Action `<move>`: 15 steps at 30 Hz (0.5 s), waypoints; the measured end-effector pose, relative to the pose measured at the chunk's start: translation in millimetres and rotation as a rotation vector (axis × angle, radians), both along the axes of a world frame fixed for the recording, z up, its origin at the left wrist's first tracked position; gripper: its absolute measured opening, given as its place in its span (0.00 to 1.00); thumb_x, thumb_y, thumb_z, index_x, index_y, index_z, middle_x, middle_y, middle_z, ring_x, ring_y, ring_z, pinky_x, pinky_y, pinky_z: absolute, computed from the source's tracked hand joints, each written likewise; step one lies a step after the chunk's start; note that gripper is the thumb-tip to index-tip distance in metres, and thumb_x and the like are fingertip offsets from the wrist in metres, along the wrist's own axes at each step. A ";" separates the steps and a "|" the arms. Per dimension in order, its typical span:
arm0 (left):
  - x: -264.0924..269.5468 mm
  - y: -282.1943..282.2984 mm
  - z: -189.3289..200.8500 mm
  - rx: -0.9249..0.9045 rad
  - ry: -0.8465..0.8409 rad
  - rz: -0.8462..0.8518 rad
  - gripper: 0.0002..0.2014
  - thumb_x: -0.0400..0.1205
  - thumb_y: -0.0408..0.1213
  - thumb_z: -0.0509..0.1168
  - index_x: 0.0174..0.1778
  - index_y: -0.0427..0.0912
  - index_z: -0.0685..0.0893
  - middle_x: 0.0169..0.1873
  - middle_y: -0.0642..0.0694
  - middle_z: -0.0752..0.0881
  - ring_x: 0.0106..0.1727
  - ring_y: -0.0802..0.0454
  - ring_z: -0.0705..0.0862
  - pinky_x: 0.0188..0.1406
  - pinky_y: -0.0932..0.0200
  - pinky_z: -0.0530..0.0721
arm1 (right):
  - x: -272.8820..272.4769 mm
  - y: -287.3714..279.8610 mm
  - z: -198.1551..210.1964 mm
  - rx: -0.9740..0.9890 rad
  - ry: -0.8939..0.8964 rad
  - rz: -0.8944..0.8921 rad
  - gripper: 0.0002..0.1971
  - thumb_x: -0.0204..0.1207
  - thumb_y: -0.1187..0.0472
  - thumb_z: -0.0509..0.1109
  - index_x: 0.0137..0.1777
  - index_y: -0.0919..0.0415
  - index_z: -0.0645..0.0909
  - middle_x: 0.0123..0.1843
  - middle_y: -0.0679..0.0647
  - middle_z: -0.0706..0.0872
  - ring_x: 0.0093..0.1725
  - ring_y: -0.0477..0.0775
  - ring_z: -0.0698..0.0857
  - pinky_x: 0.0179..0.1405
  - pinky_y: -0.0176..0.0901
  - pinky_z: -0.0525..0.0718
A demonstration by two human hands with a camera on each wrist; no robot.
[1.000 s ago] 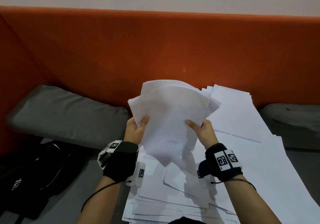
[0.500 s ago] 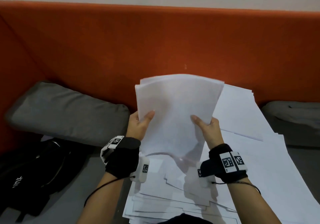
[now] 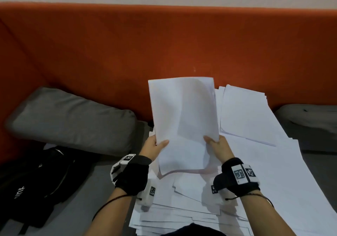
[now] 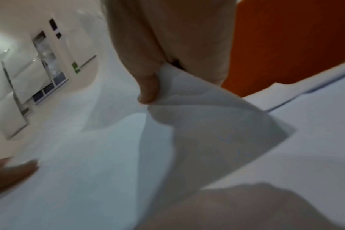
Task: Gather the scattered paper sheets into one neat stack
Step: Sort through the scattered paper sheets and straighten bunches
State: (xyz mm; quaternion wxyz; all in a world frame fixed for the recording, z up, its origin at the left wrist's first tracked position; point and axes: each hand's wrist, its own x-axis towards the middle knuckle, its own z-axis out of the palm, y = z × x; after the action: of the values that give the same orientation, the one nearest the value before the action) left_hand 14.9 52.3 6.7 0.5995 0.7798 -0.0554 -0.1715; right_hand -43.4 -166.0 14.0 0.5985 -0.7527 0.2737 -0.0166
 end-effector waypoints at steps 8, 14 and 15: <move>8.9 19.8 -44.3 0.453 0.042 0.085 0.20 0.82 0.30 0.62 0.70 0.33 0.74 0.68 0.34 0.77 0.68 0.41 0.77 0.67 0.55 0.73 | -17.9 -22.1 -19.8 -0.059 0.234 -0.045 0.18 0.81 0.63 0.63 0.64 0.76 0.74 0.49 0.64 0.80 0.47 0.58 0.78 0.41 0.44 0.75; -0.6 19.1 -57.2 0.661 0.066 0.039 0.25 0.82 0.33 0.63 0.75 0.33 0.68 0.72 0.33 0.72 0.73 0.38 0.72 0.70 0.55 0.69 | -28.1 -15.1 -55.2 -0.132 0.408 0.064 0.21 0.79 0.59 0.66 0.66 0.74 0.75 0.62 0.68 0.83 0.56 0.62 0.81 0.54 0.46 0.75; 0.3 18.4 -58.0 0.671 0.063 0.053 0.24 0.82 0.33 0.63 0.74 0.33 0.69 0.71 0.32 0.72 0.72 0.37 0.72 0.70 0.54 0.70 | -27.1 -16.4 -55.9 -0.133 0.408 0.066 0.21 0.79 0.59 0.66 0.66 0.74 0.75 0.61 0.68 0.83 0.57 0.63 0.81 0.54 0.45 0.75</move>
State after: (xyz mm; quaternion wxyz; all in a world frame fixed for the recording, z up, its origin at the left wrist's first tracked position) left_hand 15.2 70.8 -51.3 0.3150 0.9291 0.0431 -0.1887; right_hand -70.5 -182.3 -41.8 0.4798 -0.7870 0.3627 0.1377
